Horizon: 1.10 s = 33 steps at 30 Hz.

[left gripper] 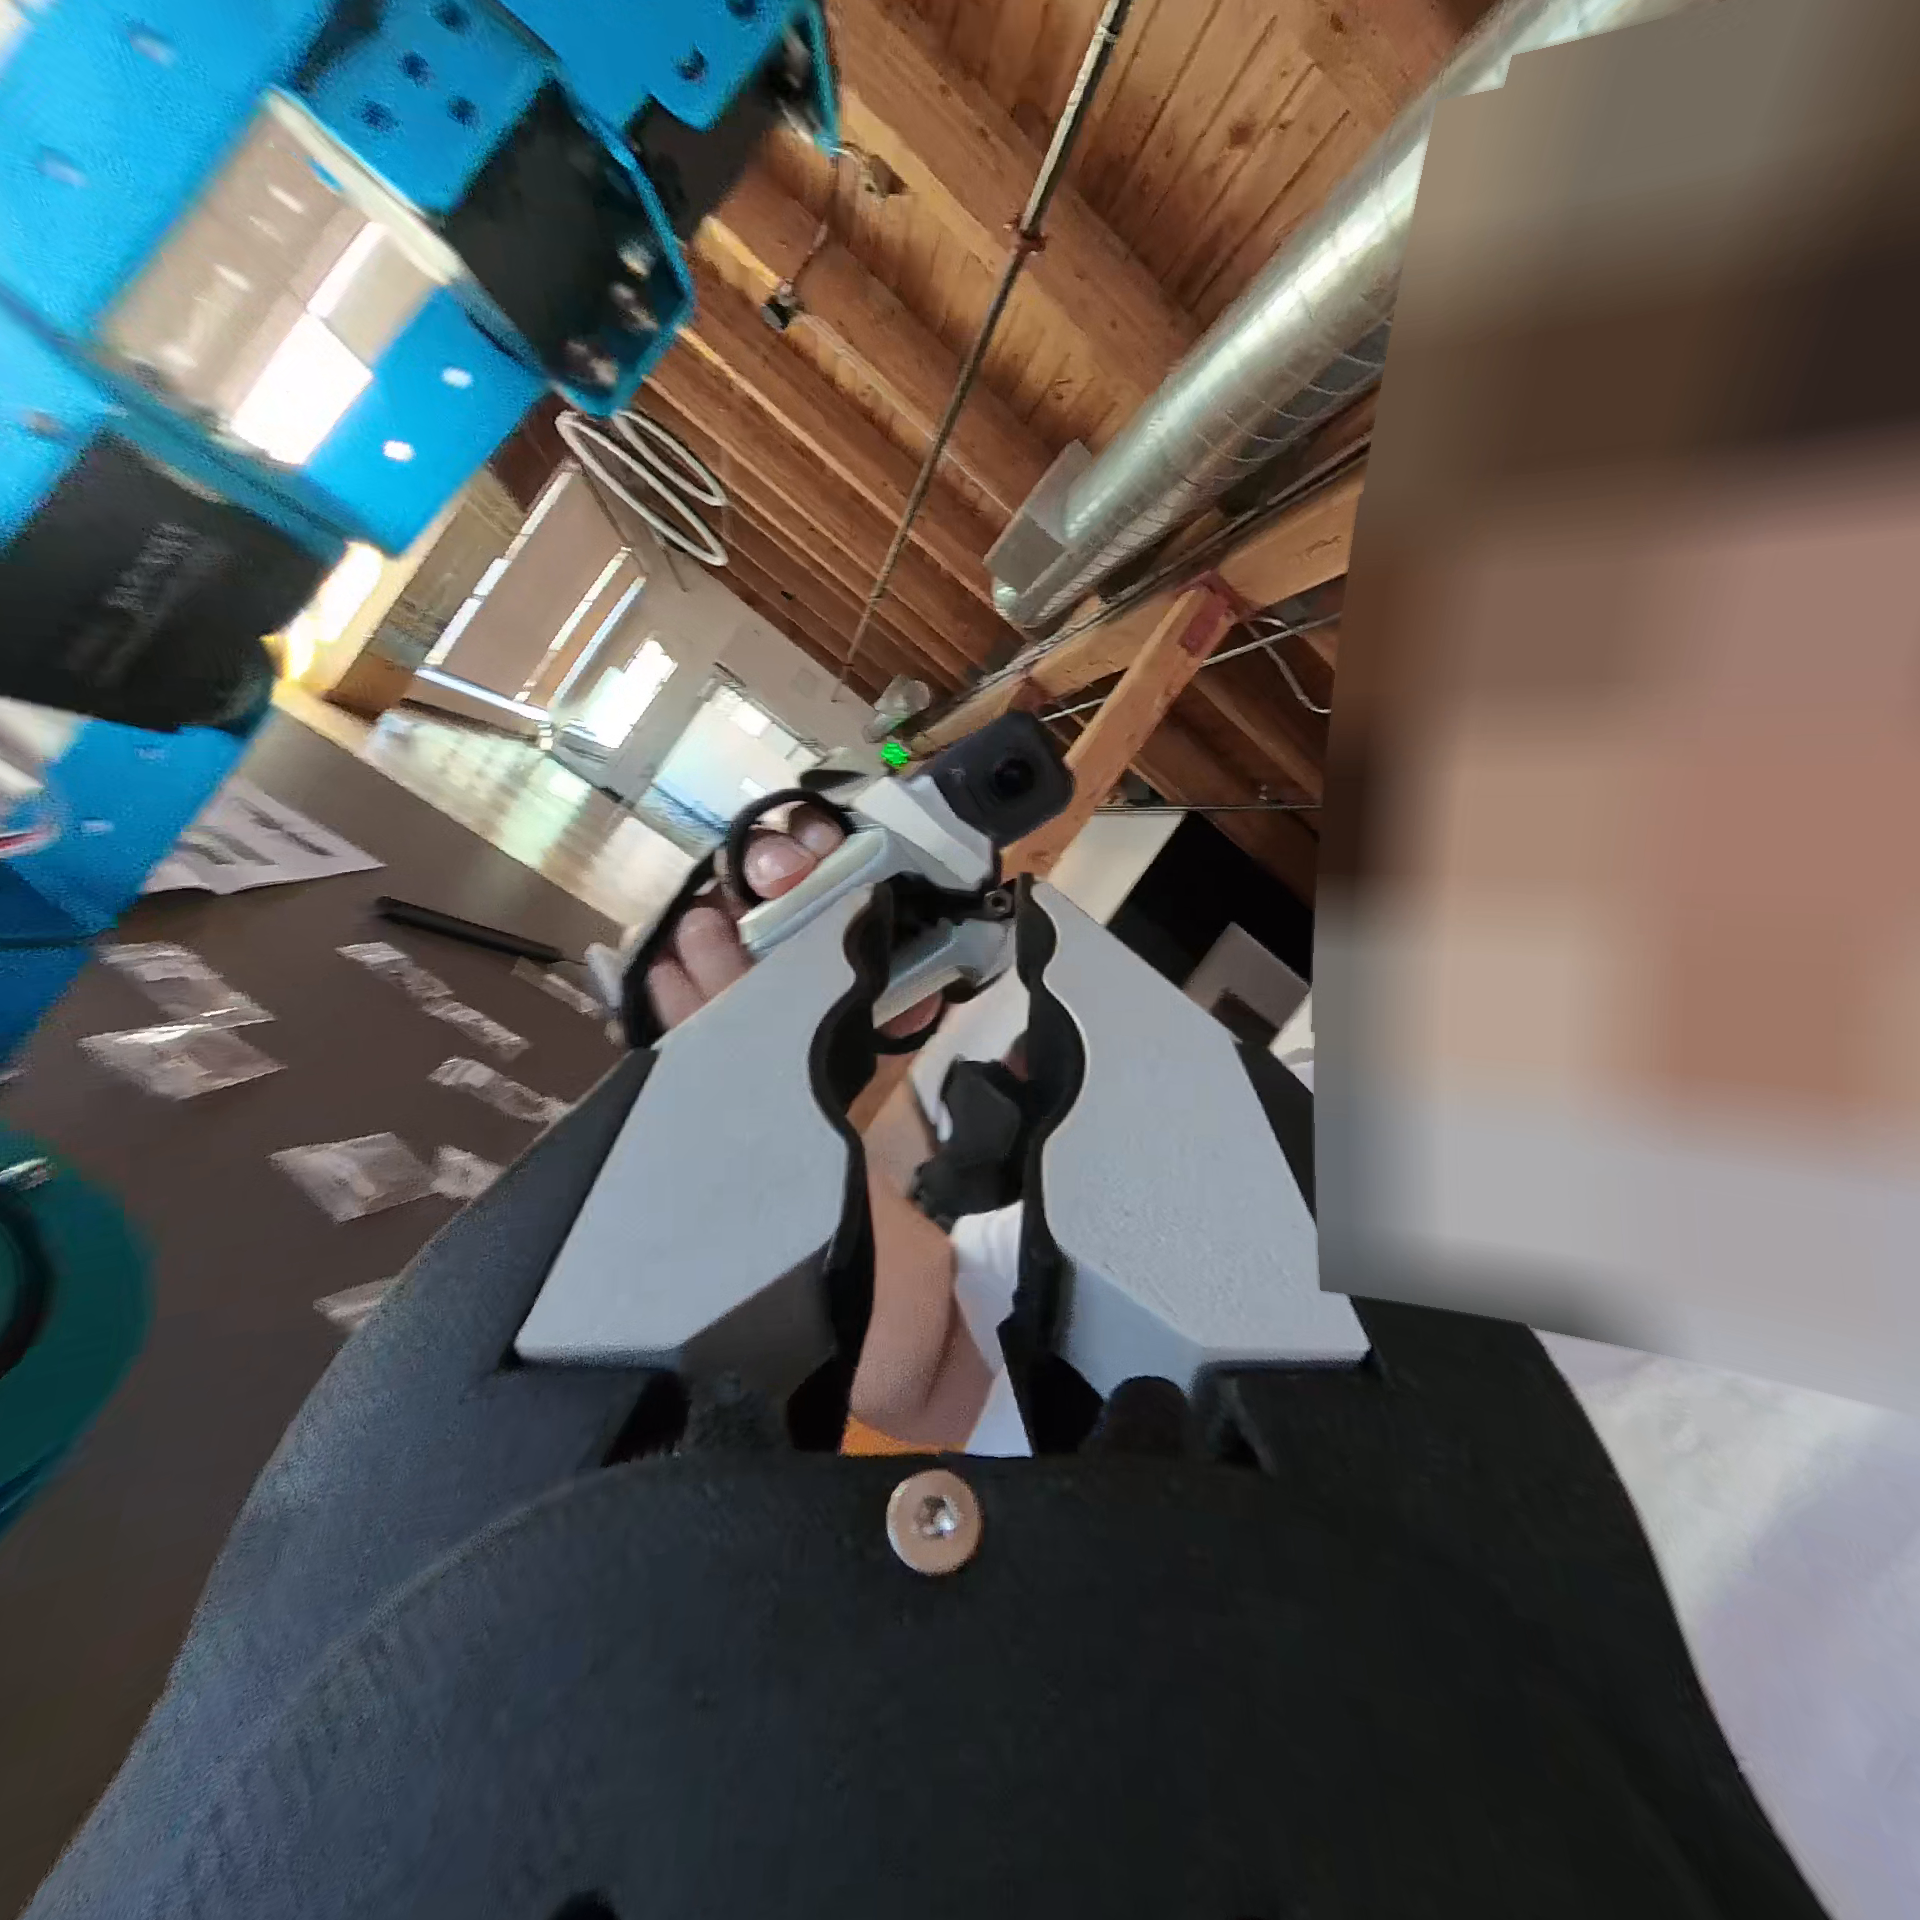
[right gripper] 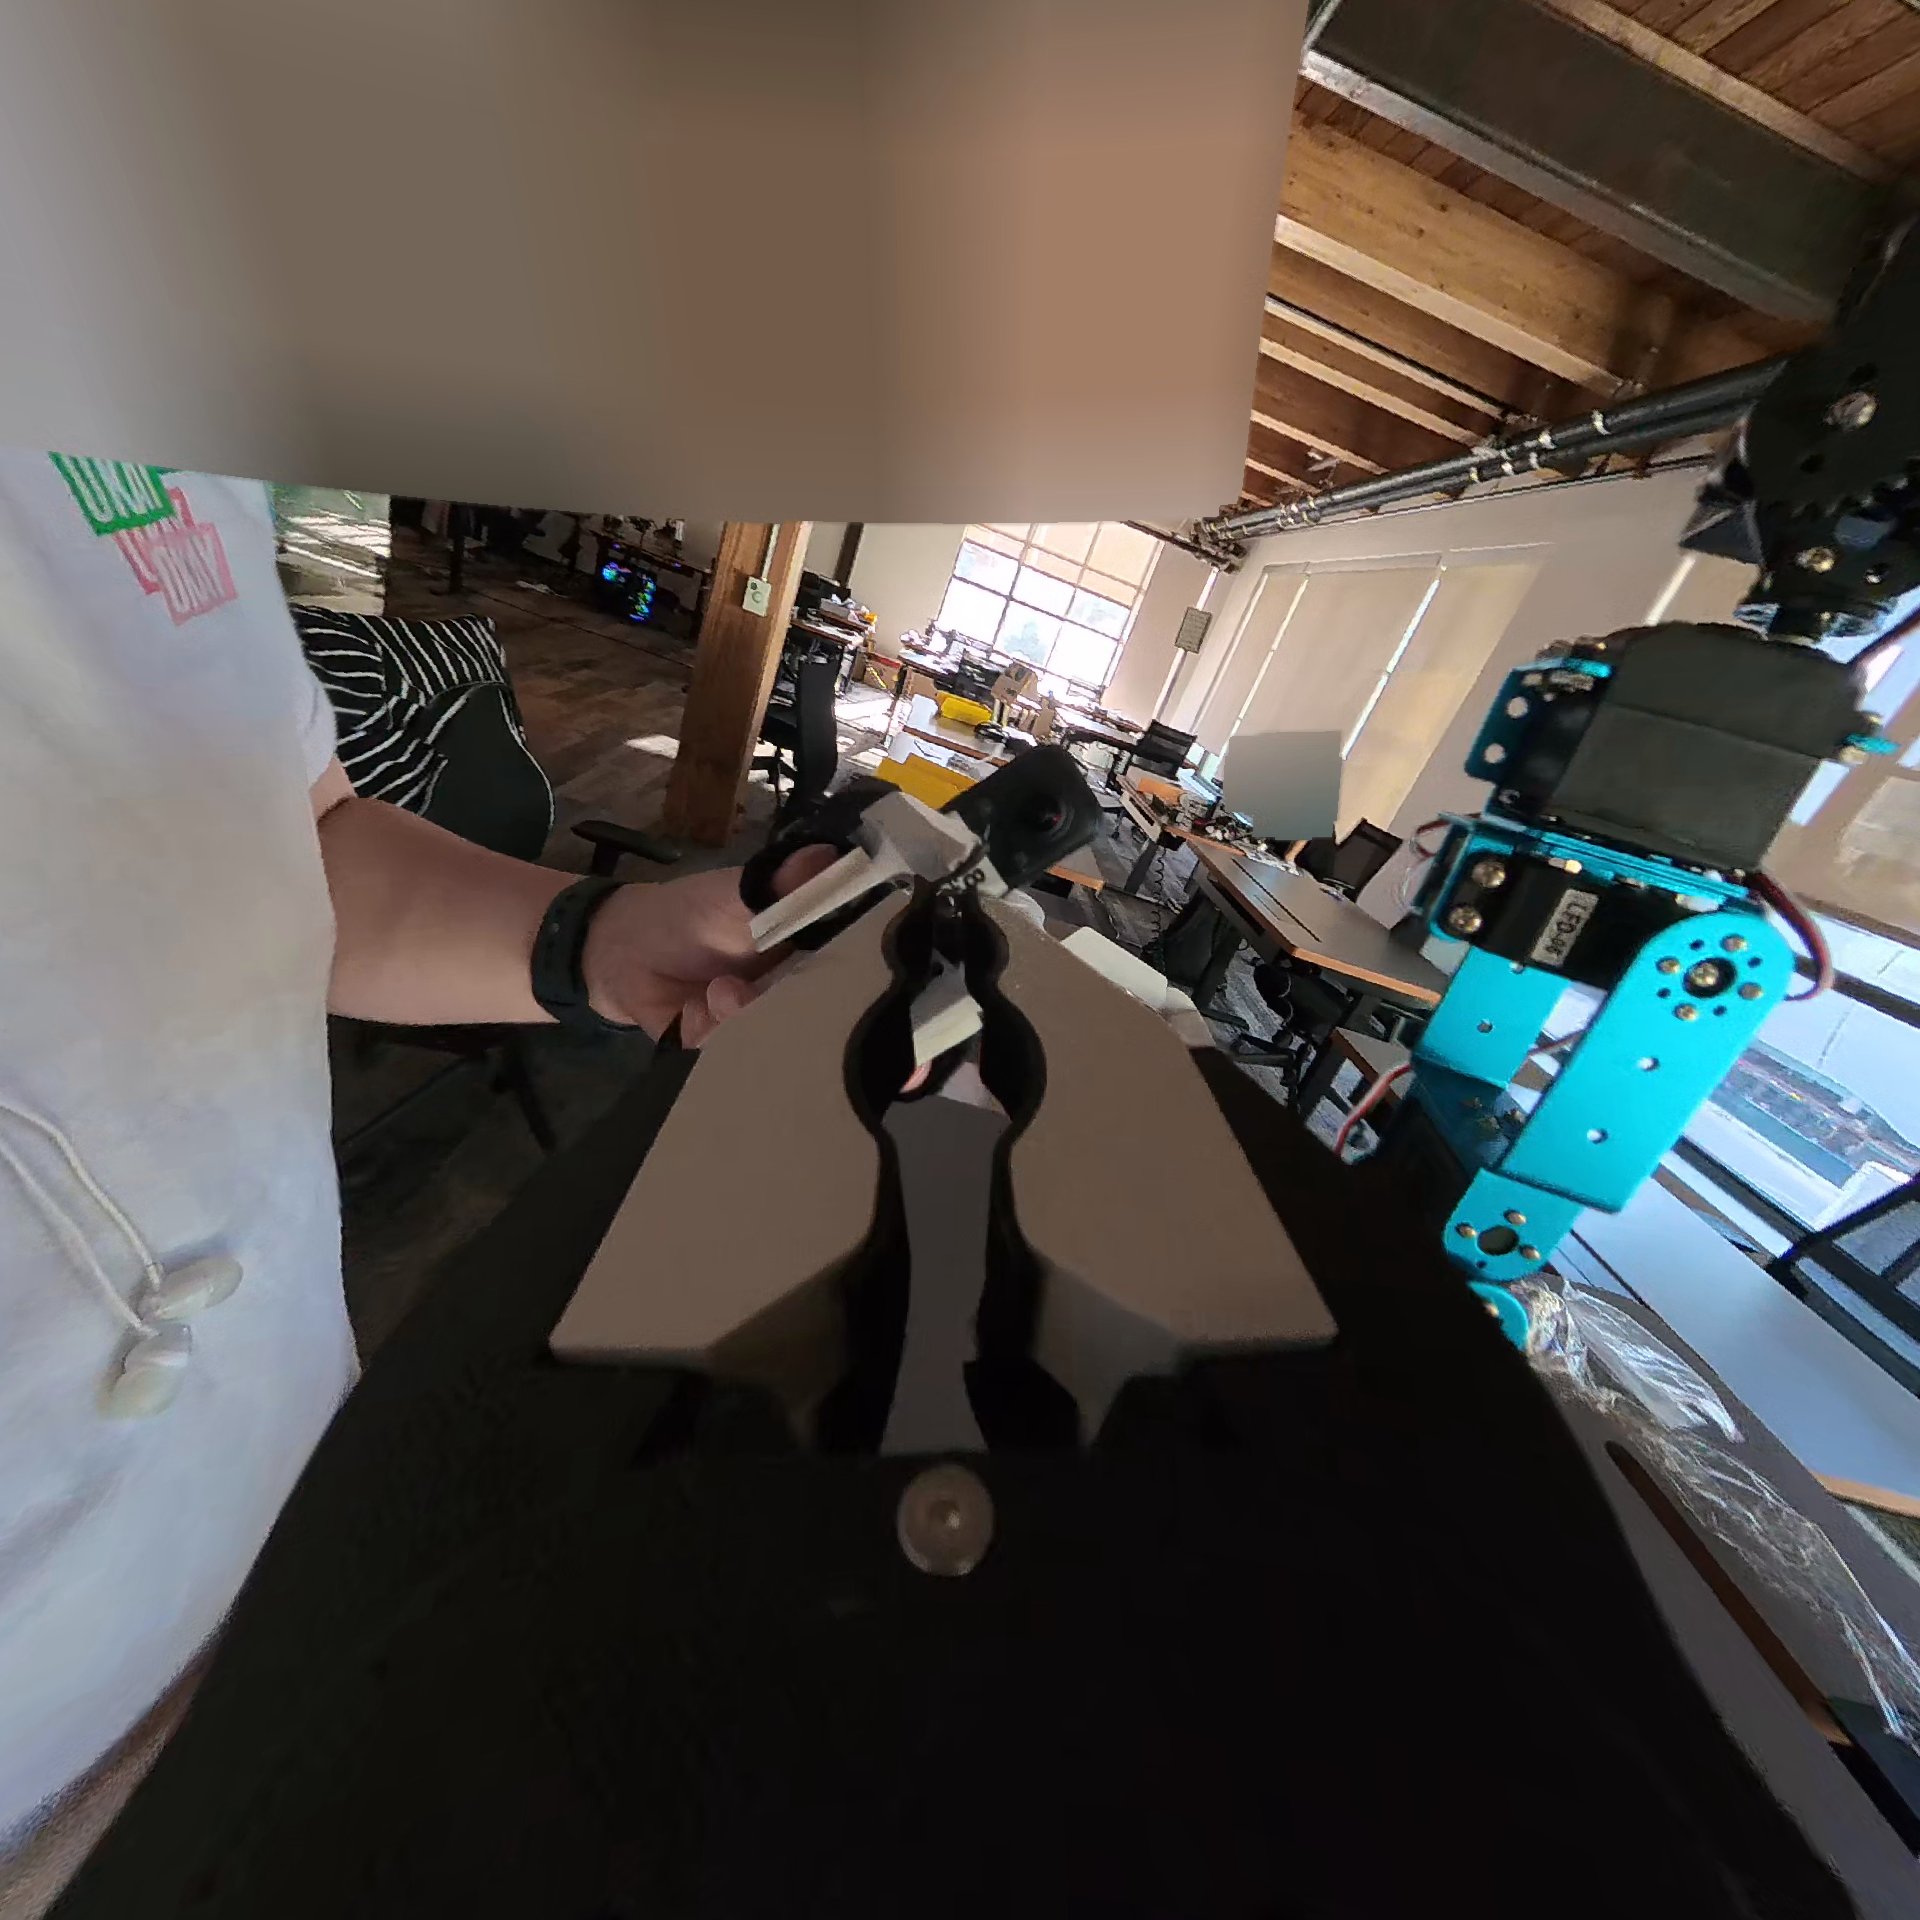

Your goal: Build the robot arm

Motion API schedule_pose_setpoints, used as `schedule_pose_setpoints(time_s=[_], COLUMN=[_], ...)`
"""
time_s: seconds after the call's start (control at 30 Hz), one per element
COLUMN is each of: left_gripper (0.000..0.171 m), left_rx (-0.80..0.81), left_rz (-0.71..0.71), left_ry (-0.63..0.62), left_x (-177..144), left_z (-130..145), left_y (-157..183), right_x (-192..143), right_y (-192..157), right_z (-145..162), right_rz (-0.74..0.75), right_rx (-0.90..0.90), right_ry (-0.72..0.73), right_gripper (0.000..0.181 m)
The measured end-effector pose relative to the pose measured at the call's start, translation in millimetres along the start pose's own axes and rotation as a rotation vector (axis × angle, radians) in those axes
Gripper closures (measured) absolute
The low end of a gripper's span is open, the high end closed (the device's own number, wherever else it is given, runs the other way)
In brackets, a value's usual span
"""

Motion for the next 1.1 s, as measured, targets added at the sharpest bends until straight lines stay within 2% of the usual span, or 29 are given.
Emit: schedule_pose_setpoints(time_s=[0.2,0.33,0.5,0.7,0.77,0.87,0.97,1.1], left_gripper=[0.144,0.144,0.144,0.144,0.143,0.143,0.142,0.14], left_rx=[0.096,0.156,0.203,0.295,0.298,0.339,0.367,0.414], left_rz=[-0.179,-0.228,-0.163,-0.024,0.029,0.126,0.223,0.365], left_ry=[-0.048,-0.121,-0.226,-0.443,-0.479,-0.5,-0.528,-0.535], left_x=[-66,-118,-187,-265,-276,-275,-260,-238], left_z=[-17,-35,-64,-96,-109,-126,-135,-146], left_y=[-17,-23,-30,-38,-40,-45,-60,-82], right_x=[14,35,69,109,125,140,149,155], right_y=[6,11,22,26,25,24,26,33], right_z=[13,20,23,20,15,12,6,-7], right_rz=[0.184,0.378,0.746,1.251,1.33,1.445,1.546,1.648], right_rx=[-0.037,-0.136,-0.261,-0.299,-0.303,-0.314,-0.355,-0.468], right_ry=[-0.082,-0.171,-0.261,-0.276,-0.263,-0.278,-0.309,-0.465], right_gripper=[0.179,0.178,0.178,0.178,0.178,0.178,0.179,0.178])
Point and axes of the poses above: each gripper's, where its closed fingertips meet, x out along the fingers, z out of its underside, y = z × x across the jaws, the point moved 4 cm from there along -x, back along the fingers, and after that the axes turned 12 degrees about x, right-handed, at the moved point
